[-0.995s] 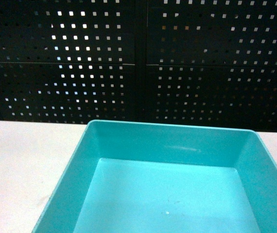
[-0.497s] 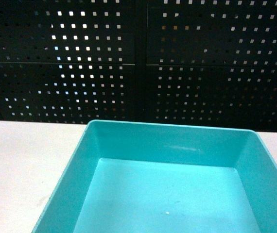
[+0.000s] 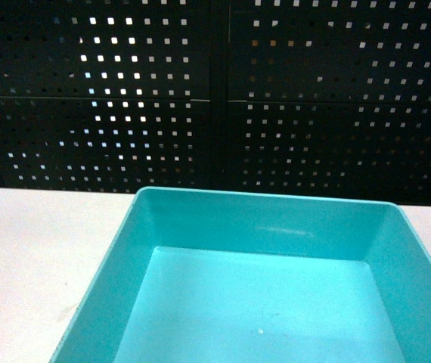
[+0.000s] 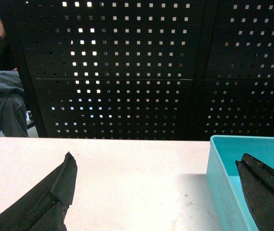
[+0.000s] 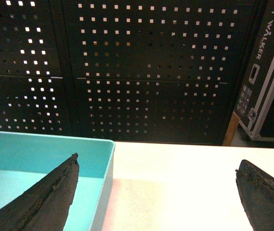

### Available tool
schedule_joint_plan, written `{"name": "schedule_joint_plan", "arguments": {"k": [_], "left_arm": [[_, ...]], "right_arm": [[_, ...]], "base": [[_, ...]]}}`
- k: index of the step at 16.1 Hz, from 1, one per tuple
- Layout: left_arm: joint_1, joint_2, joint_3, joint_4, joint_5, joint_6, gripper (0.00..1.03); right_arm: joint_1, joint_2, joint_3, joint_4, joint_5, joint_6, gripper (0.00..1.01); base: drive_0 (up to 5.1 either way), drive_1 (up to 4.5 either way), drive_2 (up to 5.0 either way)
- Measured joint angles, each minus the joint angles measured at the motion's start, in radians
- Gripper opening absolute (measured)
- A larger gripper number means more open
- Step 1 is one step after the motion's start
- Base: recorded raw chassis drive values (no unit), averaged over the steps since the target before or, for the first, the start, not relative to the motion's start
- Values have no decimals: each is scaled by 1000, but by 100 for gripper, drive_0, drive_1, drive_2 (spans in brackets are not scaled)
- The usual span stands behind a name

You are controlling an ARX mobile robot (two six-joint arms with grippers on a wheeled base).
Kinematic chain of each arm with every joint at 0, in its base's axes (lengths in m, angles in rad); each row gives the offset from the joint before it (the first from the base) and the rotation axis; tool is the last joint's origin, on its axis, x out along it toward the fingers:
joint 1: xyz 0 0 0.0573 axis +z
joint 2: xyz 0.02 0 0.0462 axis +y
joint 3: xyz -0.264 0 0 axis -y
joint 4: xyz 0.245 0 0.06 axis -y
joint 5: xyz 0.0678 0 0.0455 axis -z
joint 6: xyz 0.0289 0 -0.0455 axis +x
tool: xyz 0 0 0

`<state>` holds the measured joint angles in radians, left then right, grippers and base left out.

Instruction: Stack blue boxes stably on right

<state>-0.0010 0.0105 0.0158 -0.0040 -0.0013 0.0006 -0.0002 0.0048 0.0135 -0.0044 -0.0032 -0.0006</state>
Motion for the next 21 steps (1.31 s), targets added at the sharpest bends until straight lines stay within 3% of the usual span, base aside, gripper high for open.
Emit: {"name": "schedule_joint_plan", "arguments": {"k": [10,11,12,13,14,15,18,20,21], "left_arm": [[0,0,0,0,0,0,98],[25,10,-3,-25,1,0,98],[27,401,23,251,54,34,98],[-57,750,241,347,72,91,98],[-67,849,291,338,72,91,98],[-76,927,326,327,72,86,98],[-83,1031,374,340,68,87,98],[-73,1201,458,314,65,74,98],[-75,1246,491,251,65,50,98]], "right_arm": [[0,0,0,0,0,0,98],[-49,52,0,98,-62,1,98],[-110,523,98,367,-177,18,98],[-3,771,252,469,-166,-2,98],[23,857,281,460,-173,-4,98],[27,927,321,390,-220,3,98],[42,1029,369,364,-262,7,98],[74,1162,409,382,-250,-3,98],[80,1207,416,391,-218,-24,98]], "base": [[0,0,0],[0,0,0],[0,0,0],[0,0,0],[0,0,0],[0,0,0],[0,0,0],[0,0,0],[0,0,0]]}}
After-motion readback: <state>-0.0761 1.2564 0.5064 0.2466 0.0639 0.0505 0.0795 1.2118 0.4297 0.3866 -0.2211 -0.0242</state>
